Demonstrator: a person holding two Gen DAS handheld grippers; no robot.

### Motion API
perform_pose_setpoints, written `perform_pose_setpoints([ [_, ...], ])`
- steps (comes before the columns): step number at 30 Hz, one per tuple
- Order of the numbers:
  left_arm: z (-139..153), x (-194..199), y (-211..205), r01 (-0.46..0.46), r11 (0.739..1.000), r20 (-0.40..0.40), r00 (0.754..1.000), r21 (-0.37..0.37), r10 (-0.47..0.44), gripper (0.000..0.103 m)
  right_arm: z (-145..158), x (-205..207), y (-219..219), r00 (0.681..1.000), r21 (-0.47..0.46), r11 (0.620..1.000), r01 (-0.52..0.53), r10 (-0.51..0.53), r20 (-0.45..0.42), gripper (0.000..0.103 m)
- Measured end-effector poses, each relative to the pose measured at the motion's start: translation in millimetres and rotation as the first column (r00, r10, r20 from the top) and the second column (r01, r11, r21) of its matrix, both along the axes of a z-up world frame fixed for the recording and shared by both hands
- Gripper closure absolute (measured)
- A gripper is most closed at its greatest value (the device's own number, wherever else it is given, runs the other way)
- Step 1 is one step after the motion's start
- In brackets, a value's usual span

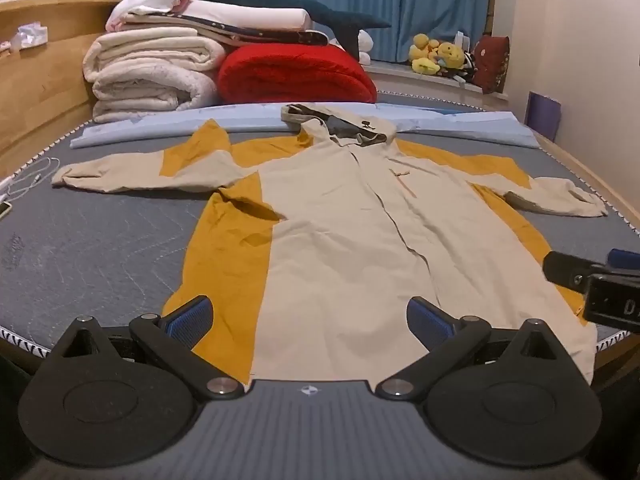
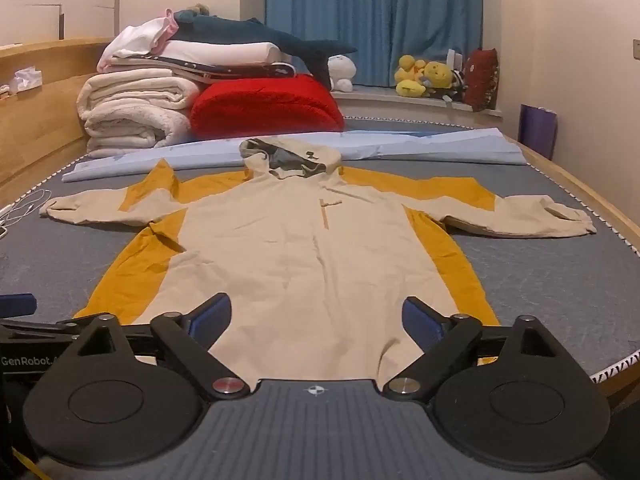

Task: Fold large clothes

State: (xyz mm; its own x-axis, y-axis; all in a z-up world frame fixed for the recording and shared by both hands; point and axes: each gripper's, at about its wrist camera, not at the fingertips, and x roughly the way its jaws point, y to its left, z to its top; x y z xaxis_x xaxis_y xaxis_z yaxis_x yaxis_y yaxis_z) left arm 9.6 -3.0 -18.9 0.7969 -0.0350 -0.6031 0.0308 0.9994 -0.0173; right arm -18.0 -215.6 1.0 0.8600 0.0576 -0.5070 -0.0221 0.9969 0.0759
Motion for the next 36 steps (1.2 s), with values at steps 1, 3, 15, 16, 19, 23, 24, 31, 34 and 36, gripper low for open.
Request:
perform_pose_setpoints([
  [1, -0.6, -0.7, 1.0, 0.001, 1.0, 0.004, 1.0, 0.0, -0.001, 0.0, -1.7, 1.2, 0.0, 1.0, 0.001, 1.0, 0.001, -0.001, -0.002, 0.015],
  [3, -0.7, -0.3, 0.7, 0.003, 1.0, 0.005, 1.0, -0.001, -0.003, 0.0, -2.5, 2.2, 0.9, 1.0, 0.0, 1.0, 0.005, -0.005, -0.003, 0.017],
  [15, -1.7, 0.8, -3.6, 0.036, 0.999, -0.005, 0.999, -0.001, -0.036, 0.0, -1.3, -0.1, 10.5, 0.999, -0.039, 0.999, -0.022, 0.023, 0.033, 0.023],
  [16, -1.9, 0.9, -4.3, 0.039, 0.999, -0.006, 0.999, 0.001, -0.039, 0.0, -0.7, -0.4, 10.7, 0.999, -0.043, 0.999, -0.024, 0.026, 0.037, 0.023],
  [19, -3.2, 1.6, -6.3, 0.05, 0.999, -0.011, 0.999, 0.006, -0.049, 0.0, 0.1, -0.3, 10.8, 0.999, -0.047, 0.999, -0.021, 0.023, 0.046, 0.023],
  [23, -4.3, 1.3, -8.0, 0.058, 0.998, -0.012, 0.998, 0.008, -0.058, 0.0, 0.1, 1.4, 9.0, 0.999, -0.036, 0.999, -0.007, 0.009, 0.053, 0.023],
  [24, -4.7, 1.8, -8.1, 0.058, 0.998, -0.014, 0.998, 0.008, -0.058, 0.0, -0.7, 1.7, 8.1, 0.999, -0.034, 0.999, -0.003, 0.005, 0.053, 0.023],
  [31, -6.6, 3.4, -10.6, 0.073, 0.997, -0.023, 0.997, 0.025, -0.073, 0.0, -1.6, 4.2, 7.8, 0.999, -0.026, 1.0, 0.004, -0.003, 0.048, 0.023],
  [34, -7.7, 4.9, -12.2, 0.076, 0.997, -0.034, 0.997, 0.023, -0.075, 0.0, -2.1, 5.2, 8.0, 0.999, -0.018, 1.0, -0.001, 0.001, 0.036, 0.023],
  [36, -7.6, 6.6, -12.2, 0.075, 0.997, -0.038, 0.996, 0.009, -0.075, 0.0, -1.4, 6.1, 7.6, 0.999, -0.019, 1.0, -0.002, 0.003, 0.034, 0.023],
])
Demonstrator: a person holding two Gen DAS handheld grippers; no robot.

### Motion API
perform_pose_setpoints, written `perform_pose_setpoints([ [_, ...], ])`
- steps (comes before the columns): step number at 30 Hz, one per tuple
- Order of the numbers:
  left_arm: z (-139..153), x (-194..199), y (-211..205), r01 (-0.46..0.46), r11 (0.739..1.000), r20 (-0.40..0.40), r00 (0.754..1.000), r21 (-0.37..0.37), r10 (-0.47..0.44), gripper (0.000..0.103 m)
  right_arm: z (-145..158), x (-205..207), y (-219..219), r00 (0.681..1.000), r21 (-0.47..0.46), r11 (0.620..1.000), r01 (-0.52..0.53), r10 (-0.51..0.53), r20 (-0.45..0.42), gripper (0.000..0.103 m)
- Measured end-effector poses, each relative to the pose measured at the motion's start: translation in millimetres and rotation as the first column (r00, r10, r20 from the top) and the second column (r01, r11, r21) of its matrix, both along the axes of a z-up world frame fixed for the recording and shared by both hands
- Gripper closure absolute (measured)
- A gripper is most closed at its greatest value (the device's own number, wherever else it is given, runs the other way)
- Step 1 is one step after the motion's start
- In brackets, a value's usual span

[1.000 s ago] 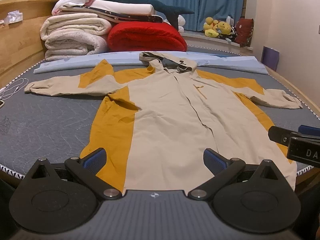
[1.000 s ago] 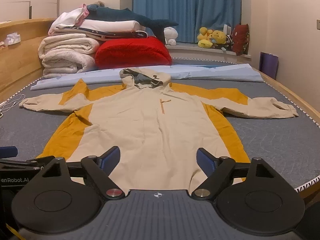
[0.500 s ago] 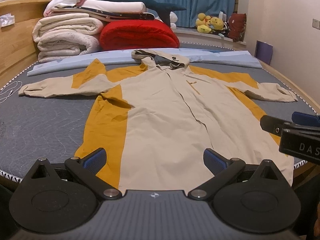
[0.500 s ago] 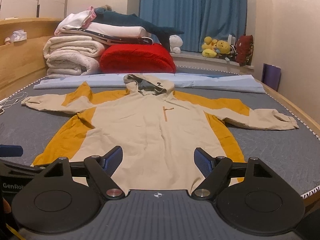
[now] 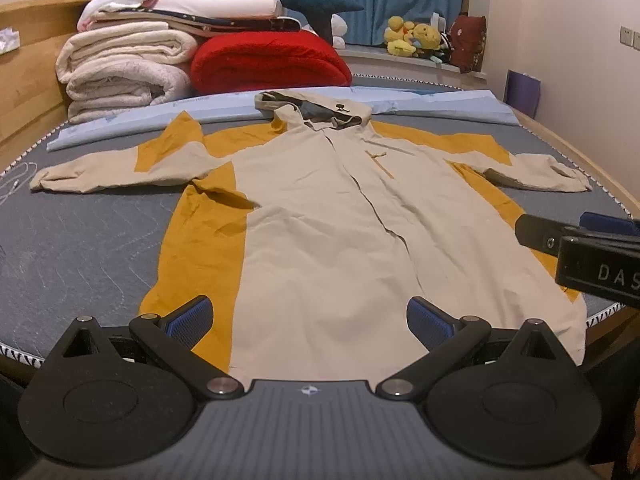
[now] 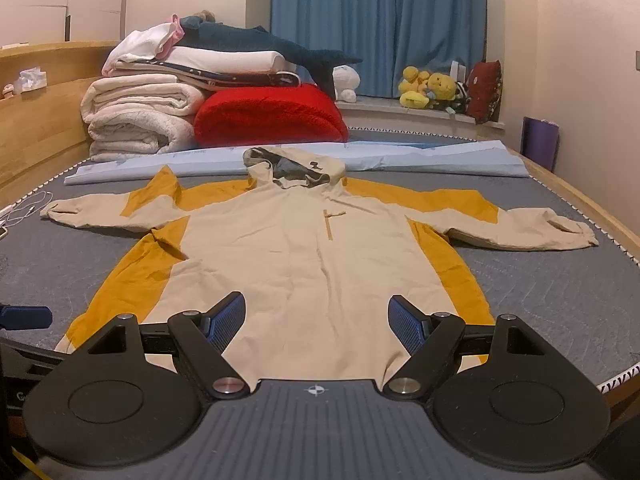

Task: Fold large clothes

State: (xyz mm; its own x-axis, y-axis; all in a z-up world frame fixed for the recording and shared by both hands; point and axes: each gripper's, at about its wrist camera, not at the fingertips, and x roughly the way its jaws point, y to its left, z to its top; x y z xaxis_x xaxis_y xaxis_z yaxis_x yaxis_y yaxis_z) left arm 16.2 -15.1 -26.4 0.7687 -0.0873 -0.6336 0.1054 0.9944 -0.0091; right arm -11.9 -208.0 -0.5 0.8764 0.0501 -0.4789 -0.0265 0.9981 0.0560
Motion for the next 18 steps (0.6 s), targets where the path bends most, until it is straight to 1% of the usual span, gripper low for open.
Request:
perform_pose_setpoints([
  [3, 0.8, 3.7, -2.1, -0.025, 1.0, -0.017, 1.0, 0.012, 0.025, 0.0, -0.4, -0.1, -0.3, 1.0, 0.001, 1.0, 0.0, 0.0, -0.001, 0.023],
  [7, -1.7, 5.8, -2.0, -0.035, 0.999, -0.036, 0.999, 0.024, 0.036, 0.0, -1.6, 1.1, -1.6, 1.0, 0.007, 1.0, 0.001, -0.001, -0.009, 0.023],
  [12, -0.7, 1.9, 4.6, -0.035, 0.999, -0.015, 0.999, -0.011, 0.035, 0.0, -1.5, 3.0, -1.4, 1.0, 0.008, 1.0, -0.002, 0.002, -0.016, 0.023],
  [18, -1.3, 1.8, 4.8, -0.046, 0.999, -0.019, 0.999, -0.002, 0.046, 0.0, -4.6, 3.6, 0.4, 0.999, 0.002, 1.0, -0.005, 0.005, -0.031, 0.023],
])
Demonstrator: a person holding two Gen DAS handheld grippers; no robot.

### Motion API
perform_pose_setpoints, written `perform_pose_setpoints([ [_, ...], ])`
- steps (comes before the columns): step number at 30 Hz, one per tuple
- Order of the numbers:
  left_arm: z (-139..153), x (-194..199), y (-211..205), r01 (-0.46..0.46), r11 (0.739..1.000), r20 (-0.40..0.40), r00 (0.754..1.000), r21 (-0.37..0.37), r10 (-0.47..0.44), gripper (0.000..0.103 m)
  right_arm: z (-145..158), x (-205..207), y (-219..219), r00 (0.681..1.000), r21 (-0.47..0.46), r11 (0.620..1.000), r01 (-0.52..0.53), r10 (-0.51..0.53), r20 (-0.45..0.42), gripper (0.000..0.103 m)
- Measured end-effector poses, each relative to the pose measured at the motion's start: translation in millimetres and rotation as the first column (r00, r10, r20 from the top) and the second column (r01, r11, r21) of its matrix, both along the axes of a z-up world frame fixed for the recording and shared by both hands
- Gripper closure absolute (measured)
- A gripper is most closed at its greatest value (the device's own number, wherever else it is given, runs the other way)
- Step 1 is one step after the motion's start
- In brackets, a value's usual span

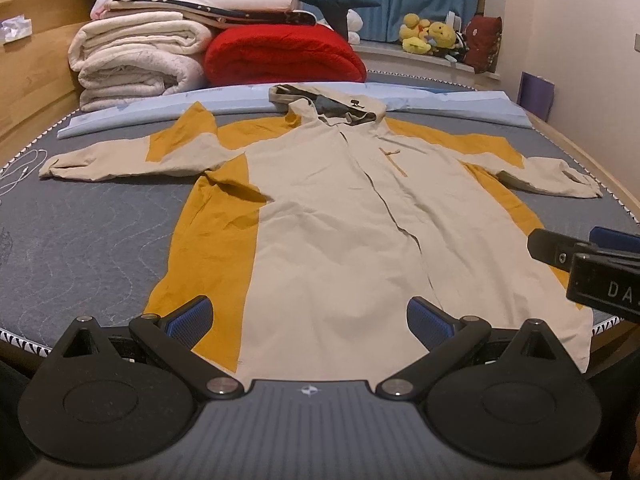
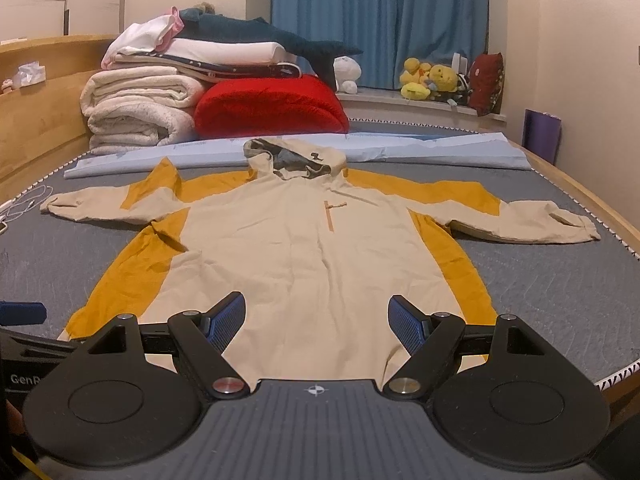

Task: Fold large clothes

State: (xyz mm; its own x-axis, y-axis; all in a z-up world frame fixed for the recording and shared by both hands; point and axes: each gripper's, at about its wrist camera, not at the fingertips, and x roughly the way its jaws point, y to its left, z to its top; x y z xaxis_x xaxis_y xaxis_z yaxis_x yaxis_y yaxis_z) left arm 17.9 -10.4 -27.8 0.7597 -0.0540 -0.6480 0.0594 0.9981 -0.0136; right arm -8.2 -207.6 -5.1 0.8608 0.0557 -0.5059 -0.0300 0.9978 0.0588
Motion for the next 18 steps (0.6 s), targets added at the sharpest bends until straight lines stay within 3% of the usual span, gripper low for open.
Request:
perform_pose_setpoints([
  [18, -1.2, 0.9, -0.1, -0.007, 1.0, -0.004, 1.0, 0.001, 0.007, 0.0, 0.6, 1.9, -0.4, 1.0, 0.0, 1.0, -0.007, 0.007, -0.007, 0.023],
])
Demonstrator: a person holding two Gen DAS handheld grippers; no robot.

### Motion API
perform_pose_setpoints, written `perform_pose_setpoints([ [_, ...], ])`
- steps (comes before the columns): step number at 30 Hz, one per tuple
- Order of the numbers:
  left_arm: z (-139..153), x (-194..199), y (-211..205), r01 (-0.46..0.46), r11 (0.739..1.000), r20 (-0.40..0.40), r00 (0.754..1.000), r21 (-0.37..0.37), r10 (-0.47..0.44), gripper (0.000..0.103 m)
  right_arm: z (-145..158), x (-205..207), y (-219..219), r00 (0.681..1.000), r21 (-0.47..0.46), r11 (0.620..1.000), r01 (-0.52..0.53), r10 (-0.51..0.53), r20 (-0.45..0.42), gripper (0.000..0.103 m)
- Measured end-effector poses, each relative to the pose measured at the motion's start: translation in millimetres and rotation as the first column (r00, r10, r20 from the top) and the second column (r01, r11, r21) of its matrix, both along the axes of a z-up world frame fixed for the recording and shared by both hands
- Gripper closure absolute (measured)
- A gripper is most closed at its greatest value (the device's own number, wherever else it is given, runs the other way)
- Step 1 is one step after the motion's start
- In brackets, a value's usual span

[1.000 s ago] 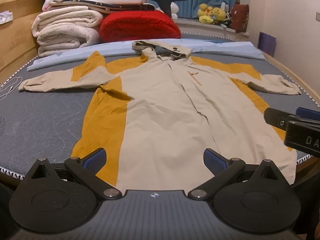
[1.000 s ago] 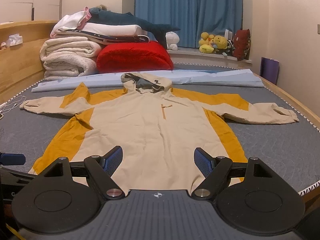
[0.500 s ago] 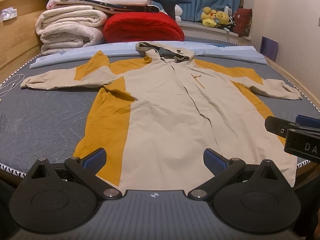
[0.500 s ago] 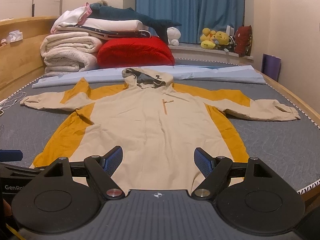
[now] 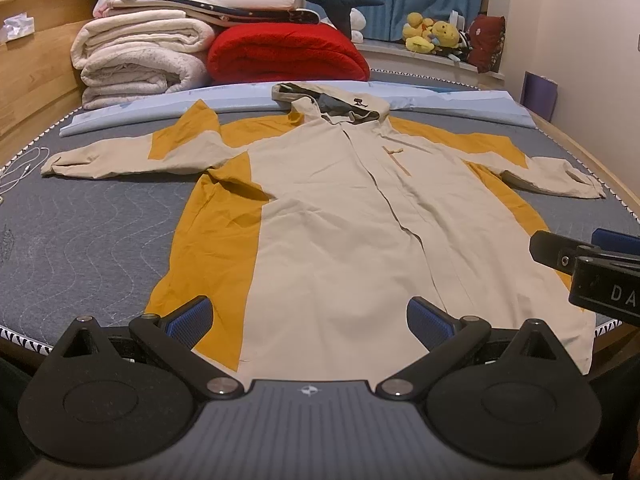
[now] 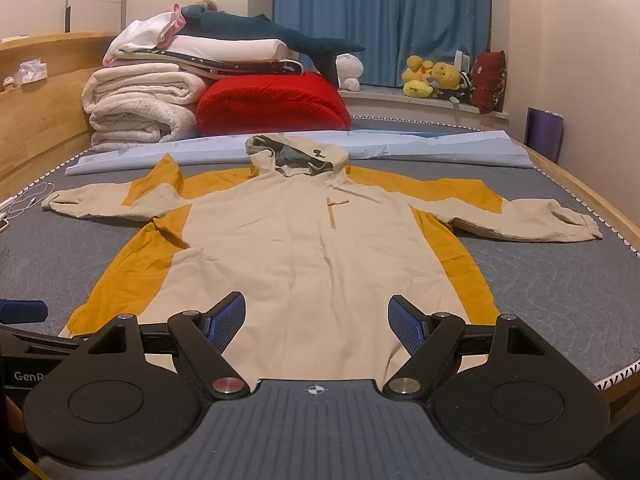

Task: Fold large clothes

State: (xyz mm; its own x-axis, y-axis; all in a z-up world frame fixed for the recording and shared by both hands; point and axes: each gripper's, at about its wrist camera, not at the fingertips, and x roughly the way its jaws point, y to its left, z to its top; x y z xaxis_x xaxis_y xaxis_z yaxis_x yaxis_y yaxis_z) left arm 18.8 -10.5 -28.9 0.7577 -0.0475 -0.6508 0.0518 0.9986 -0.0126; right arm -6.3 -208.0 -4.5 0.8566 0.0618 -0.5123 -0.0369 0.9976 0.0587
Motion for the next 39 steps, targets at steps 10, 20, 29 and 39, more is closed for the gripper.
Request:
perform_pose_setpoints([
  [10, 1.6, -1.0, -1.0, -0.001, 1.0, 0.017, 1.0, 0.0, 0.001, 0.0, -1.1, -0.8, 2.0, 1.0, -0.009, 1.0, 0.006, -0.006, 0.002, 0.023],
  [20, 36.1, 17.3, 11.2, -0.012, 0.999, 0.145, 0.989, -0.036, 0.017, 0.019, 17.8, -5.8, -8.5, 0.985, -0.005, 0.994, 0.108, -0.106, 0.138, 0.023],
  [29, 73.5, 134.9, 44.1, 0.026, 1.0, 0.237, 0.971, -0.005, -0.024, 0.02, 62.6, 42.9, -32.0, 0.985, 0.007, 0.996, 0.083, -0.084, 0.154, 0.023],
  [39, 22.5, 326.7, 190.4, -0.159, 0.986, 0.092, 0.982, -0.049, 0.163, 0.056, 96.5, 196.9, -10.2, 0.985, 0.05, 0.995, -0.088, 0.079, 0.152, 0.063],
])
